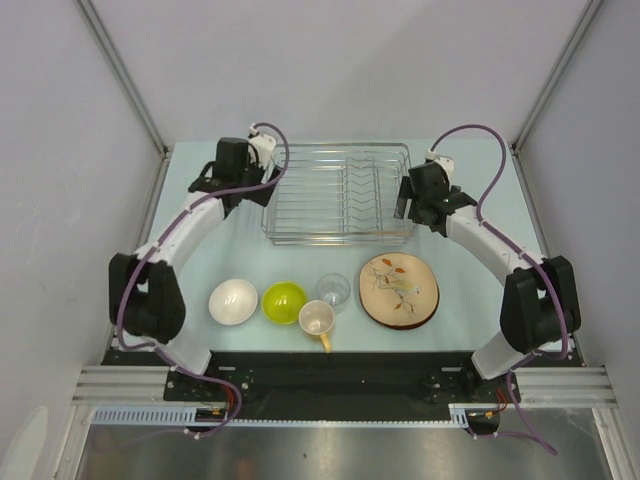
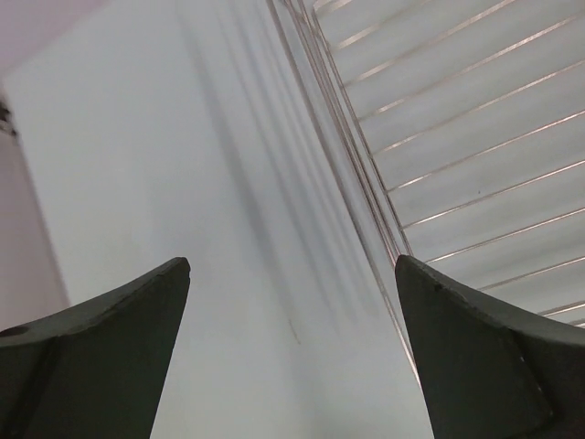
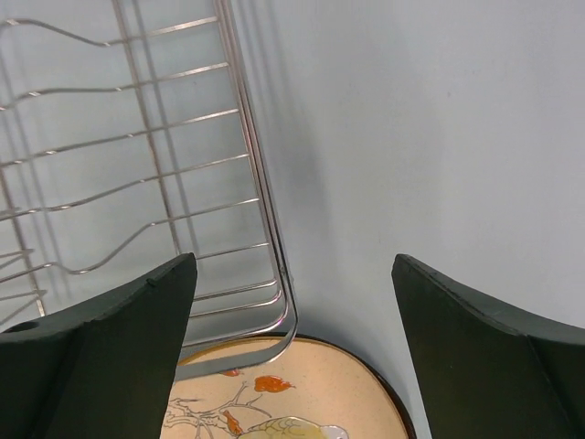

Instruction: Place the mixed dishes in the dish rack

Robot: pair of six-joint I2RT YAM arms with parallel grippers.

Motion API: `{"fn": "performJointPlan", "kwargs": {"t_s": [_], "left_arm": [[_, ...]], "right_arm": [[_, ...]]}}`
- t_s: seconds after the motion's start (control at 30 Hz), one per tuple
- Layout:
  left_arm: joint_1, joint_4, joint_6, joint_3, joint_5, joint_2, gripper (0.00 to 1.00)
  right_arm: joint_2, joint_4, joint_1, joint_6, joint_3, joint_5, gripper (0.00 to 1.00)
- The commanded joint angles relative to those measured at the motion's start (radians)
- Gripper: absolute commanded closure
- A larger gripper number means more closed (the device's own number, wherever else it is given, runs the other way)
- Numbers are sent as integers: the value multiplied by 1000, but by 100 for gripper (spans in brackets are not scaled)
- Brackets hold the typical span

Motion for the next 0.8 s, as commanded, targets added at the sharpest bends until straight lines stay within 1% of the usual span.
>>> {"fn": "performJointPlan", "kwargs": {"t_s": [0.0,0.03,0.13,0.17,0.2,0.23,0.27,0.3,0.33,0.4,0.43,0.53,0.77], "left_arm": [[3,-96,80,69,-17,-219,0],[1,-120,97,71,-17,-242,0],[1,-273,138,40,21,-353,0],[1,-350,152,20,30,-392,0],[1,-384,165,-30,42,-428,0],[1,-422,210,-59,81,-506,0],[-2,-496,237,-90,95,-544,0],[-8,-527,287,-152,95,-583,0],[-16,-595,310,-180,130,-654,0],[-45,-666,352,-222,130,-707,0],[-51,-735,379,-225,139,-724,0],[-54,-844,407,-224,165,-761,0],[-59,-929,375,-259,243,-789,0]], "right_arm": [[-88,40,3,-23,6,25,6],[-89,38,3,-20,6,34,6],[-100,26,3,-14,6,39,6],[-102,20,3,-14,6,42,6],[-102,18,6,-12,6,42,6],[-103,17,4,-9,6,43,6],[-106,12,6,-11,6,43,6],[-106,14,6,-11,6,45,6],[-105,12,6,-11,6,46,6],[-105,12,6,-11,6,46,6],[-105,14,6,-11,6,45,6],[-106,11,7,-9,6,46,6],[-102,-3,9,-6,6,54,6]]}}
